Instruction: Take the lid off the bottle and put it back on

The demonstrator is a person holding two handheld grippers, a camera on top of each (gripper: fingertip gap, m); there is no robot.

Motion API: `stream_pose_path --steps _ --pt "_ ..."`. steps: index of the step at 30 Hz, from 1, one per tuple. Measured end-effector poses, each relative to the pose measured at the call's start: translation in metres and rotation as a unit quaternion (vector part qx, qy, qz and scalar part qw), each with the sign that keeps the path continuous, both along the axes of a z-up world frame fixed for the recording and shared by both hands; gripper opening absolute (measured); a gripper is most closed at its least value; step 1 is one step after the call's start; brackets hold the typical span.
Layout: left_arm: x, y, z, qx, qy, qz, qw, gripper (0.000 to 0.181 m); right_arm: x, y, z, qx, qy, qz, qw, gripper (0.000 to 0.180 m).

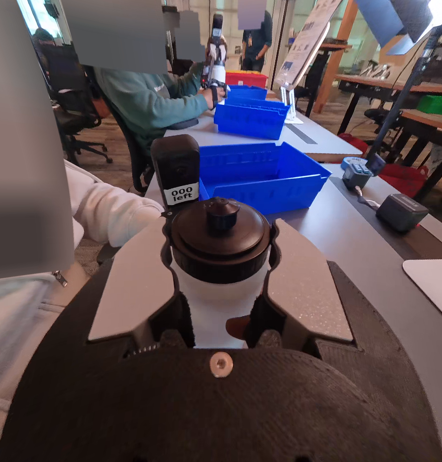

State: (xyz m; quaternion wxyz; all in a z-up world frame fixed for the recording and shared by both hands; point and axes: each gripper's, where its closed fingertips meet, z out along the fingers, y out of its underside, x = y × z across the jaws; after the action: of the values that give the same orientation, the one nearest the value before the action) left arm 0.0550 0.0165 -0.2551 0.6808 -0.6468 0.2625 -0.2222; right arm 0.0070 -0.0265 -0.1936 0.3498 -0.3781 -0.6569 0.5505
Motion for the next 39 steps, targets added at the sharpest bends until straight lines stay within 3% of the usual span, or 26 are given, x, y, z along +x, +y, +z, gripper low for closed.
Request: stream_pose_path --steps 2,5,7,9,10,11,14,16,19,22,25,26,30,32,34,36,39 --pt "-0.004 0.004 0.000 -0.006 -0.006 0.029 1.000 0.100 -0.003 0.005 0.000 -0.017 0.012 -0.039 0.999 0.076" --pt "-0.008 0.009 0.000 -0.006 -0.004 0.085 0.996 0.101 -0.007 0.015 0.001 -0.021 0.030 -0.202 0.979 0.076" --pt "-0.005 0.006 0.000 0.003 0.004 0.075 0.997 0.101 -0.003 0.015 0.002 -0.014 0.045 -0.268 0.962 0.076" --pt "-0.003 0.004 0.000 0.003 0.005 0.059 0.998 0.101 -0.002 0.009 0.002 -0.002 0.033 -0.239 0.971 0.082" --pt "0.000 0.002 0.000 0.003 0.005 0.043 0.999 0.101 -0.002 0.005 0.003 -0.007 0.025 -0.197 0.980 0.105" --pt "0.002 0.000 0.000 0.004 0.003 0.024 1.000 0.101 -0.001 0.001 0.003 -0.014 0.011 -0.145 0.989 0.118" --pt "0.007 -0.007 0.000 0.002 -0.002 -0.025 1.000 0.101 0.005 -0.005 0.001 -0.022 -0.020 -0.001 1.000 0.107" --pt "0.008 -0.010 0.000 0.000 -0.003 -0.042 0.999 0.101 0.008 -0.010 -0.002 -0.015 -0.019 0.059 0.998 0.077" --pt "0.006 -0.008 0.001 0.004 -0.001 -0.019 1.000 0.101 0.007 -0.011 -0.001 -0.031 0.009 0.049 0.998 0.077" --pt "-0.002 0.001 0.001 -0.001 -0.009 0.053 0.999 0.101 -0.001 0.003 0.001 -0.059 0.041 -0.088 0.994 0.076" --pt "0.000 -0.001 0.001 0.006 -0.004 0.048 0.999 0.101 0.000 0.008 0.001 -0.041 0.059 -0.244 0.967 0.076" --pt "0.000 -0.003 0.001 0.007 -0.004 0.041 0.999 0.101 0.001 0.005 0.001 -0.036 0.054 -0.246 0.967 0.077" --pt "0.006 -0.009 0.001 0.006 -0.007 -0.017 1.000 0.101 0.004 -0.013 0.006 -0.084 -0.009 -0.051 0.995 0.121" --pt "0.008 -0.012 0.001 0.001 -0.011 -0.041 0.999 0.101 0.005 -0.011 0.000 -0.052 -0.030 0.013 0.998 0.112" --pt "0.008 -0.014 0.001 0.004 -0.013 -0.049 0.999 0.101 0.005 -0.017 -0.007 -0.005 -0.025 0.065 0.998 0.081" --pt "0.007 -0.014 0.002 0.009 -0.013 -0.033 0.999 0.101 0.004 -0.019 -0.006 -0.005 0.002 0.074 0.997 0.078" --pt "-0.002 -0.004 0.001 0.002 -0.015 0.039 0.999 0.101 -0.004 -0.008 -0.005 -0.049 0.027 -0.029 0.998 0.078"
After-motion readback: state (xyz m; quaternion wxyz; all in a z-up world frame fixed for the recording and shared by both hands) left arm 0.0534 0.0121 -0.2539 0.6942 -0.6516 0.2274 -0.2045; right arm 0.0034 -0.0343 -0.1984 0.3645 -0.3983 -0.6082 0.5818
